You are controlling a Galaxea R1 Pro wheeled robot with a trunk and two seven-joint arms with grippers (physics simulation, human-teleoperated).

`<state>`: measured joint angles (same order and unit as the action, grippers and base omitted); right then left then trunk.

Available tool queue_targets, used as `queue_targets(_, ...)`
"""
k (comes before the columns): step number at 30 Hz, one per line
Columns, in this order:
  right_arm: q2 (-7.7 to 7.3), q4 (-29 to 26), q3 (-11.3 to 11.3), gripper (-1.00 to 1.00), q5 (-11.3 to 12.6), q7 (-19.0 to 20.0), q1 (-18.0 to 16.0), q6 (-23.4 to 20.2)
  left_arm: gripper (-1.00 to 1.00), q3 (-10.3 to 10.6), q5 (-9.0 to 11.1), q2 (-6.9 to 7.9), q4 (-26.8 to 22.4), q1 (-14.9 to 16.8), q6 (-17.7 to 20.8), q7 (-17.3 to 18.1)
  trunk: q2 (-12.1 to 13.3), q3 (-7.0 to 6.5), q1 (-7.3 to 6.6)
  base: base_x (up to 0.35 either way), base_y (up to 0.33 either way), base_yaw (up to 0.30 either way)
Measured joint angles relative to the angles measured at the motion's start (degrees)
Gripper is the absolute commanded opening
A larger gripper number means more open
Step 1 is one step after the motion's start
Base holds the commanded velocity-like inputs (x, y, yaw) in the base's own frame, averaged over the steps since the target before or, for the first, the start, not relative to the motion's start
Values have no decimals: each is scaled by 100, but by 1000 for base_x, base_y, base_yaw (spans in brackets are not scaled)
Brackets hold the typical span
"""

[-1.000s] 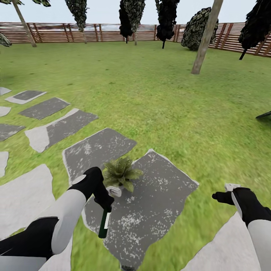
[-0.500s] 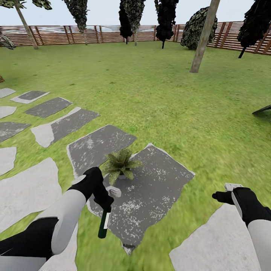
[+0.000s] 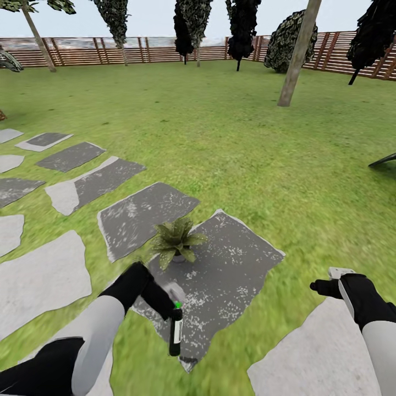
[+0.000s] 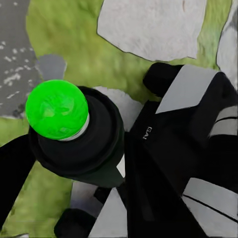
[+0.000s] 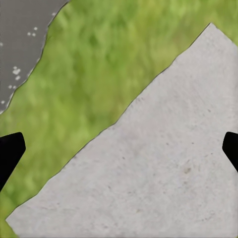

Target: Pick up the pesticide atomizer in the garden and spray insectifuge to fully cover both potted plants in the garden.

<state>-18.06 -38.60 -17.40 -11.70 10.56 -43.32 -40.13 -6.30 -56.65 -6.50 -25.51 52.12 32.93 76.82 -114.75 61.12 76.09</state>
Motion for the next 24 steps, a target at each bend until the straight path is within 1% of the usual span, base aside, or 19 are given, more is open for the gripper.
queue_targets(1, 1, 0, 0, 100, 2, 4, 1, 0, -100, 0, 313, 1, 2, -82, -289, -197, 0, 0, 0, 0, 0, 0)
queue_targets(2, -1, -4, 0, 100, 9, 7, 1, 0, -100, 4, 553, -2, 5, -149, -506, -413, 0, 0, 0, 0, 0, 0)
queue_targets(3, 0, -4, 4, 100, 8, 8, 0, 0, -100, 7, 660, -6, 7, -182, -606, -553, 0, 0, 0, 0, 0, 0)
queue_targets(5, 1, 4, 7, 100, 0, 8, -1, 0, -100, 8, 771, -17, 8, -216, -715, -762, 0, 0, 0, 0, 0, 0)
queue_targets(7, 1, 21, 13, 100, -6, 2, 1, 0, -100, 10, 822, -29, 26, -242, -796, -906, 0, 0, 0, 0, 0, 0)
queue_targets(8, 1, 33, 20, 100, -8, -3, 2, -2, -100, 10, 836, -33, 50, -261, -943, -959, 0, 0, 0, 0, 0, 0)
queue_targets(12, 1, 43, 23, 100, -8, -6, 0, -8, -100, -3, 851, -31, 69, -295, -1099, -991, 0, 0, 0, 0, 0, 0)
queue_targets(16, 1, 48, 27, 100, -2, 4, 0, -9, -100, -14, 849, -15, 71, -300, -1113, -991, 0, 0, 0, 0, 0, 0)
queue_targets(18, 57, 52, 21, 100, 16, 10, 2, -9, -100, -16, 853, -11, 93, -306, -1114, -988, 0, 0, 0, 0, 0, 0)
queue_targets(24, 69, 44, 23, 100, -7, -13, 2, -39, -100, -9, 849, -25, 224, -312, -1135, -995, 0, 0, 0, 0, 0, 0)
